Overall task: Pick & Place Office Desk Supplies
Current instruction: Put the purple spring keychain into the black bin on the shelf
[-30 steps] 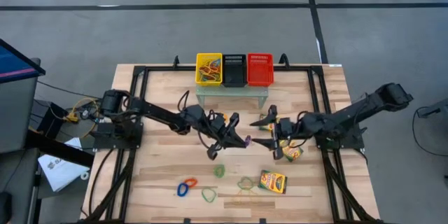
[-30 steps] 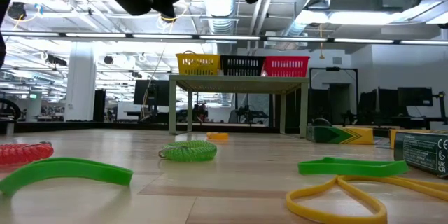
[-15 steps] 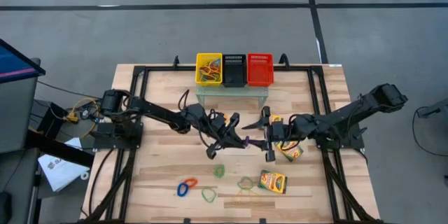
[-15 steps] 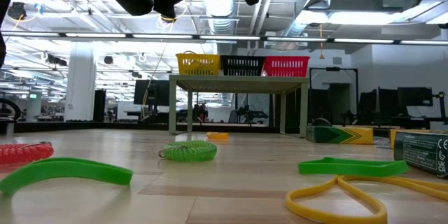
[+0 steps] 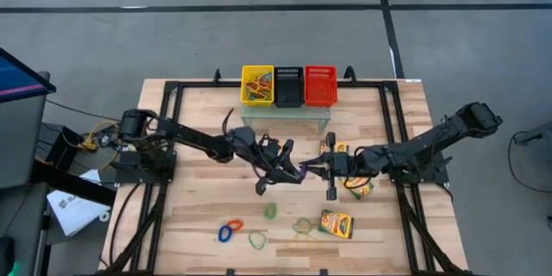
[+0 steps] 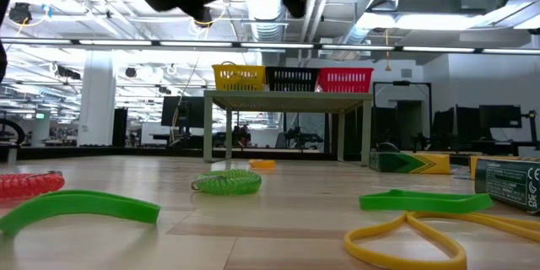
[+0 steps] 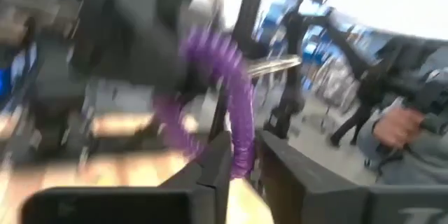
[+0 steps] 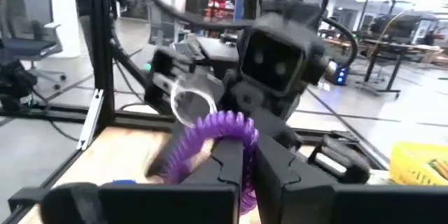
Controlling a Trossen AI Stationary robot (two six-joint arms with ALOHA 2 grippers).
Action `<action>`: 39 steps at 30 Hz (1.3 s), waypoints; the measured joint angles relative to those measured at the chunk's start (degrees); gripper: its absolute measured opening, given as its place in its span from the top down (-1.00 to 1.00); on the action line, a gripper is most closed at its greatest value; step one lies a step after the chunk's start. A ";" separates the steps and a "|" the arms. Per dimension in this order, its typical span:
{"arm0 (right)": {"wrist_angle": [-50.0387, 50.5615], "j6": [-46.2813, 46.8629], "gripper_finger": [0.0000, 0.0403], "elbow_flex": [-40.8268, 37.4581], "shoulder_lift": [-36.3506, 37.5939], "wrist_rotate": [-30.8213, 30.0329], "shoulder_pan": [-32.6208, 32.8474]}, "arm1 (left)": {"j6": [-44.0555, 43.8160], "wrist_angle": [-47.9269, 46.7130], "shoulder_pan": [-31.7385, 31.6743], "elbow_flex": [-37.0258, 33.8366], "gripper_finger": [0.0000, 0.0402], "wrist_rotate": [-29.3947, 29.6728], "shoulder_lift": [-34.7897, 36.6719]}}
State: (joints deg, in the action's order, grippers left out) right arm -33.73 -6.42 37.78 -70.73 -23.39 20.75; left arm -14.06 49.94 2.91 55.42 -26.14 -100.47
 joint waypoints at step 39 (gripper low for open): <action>39.96 0.39 0.97 31.20 -18.72 -5.05 -39.56 | 3.05 -27.48 18.58 -36.99 0.67 41.17 58.36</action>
State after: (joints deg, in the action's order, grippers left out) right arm 6.23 -6.02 68.98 -89.45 -28.44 -18.82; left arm -11.01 22.46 21.50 18.42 15.03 -42.12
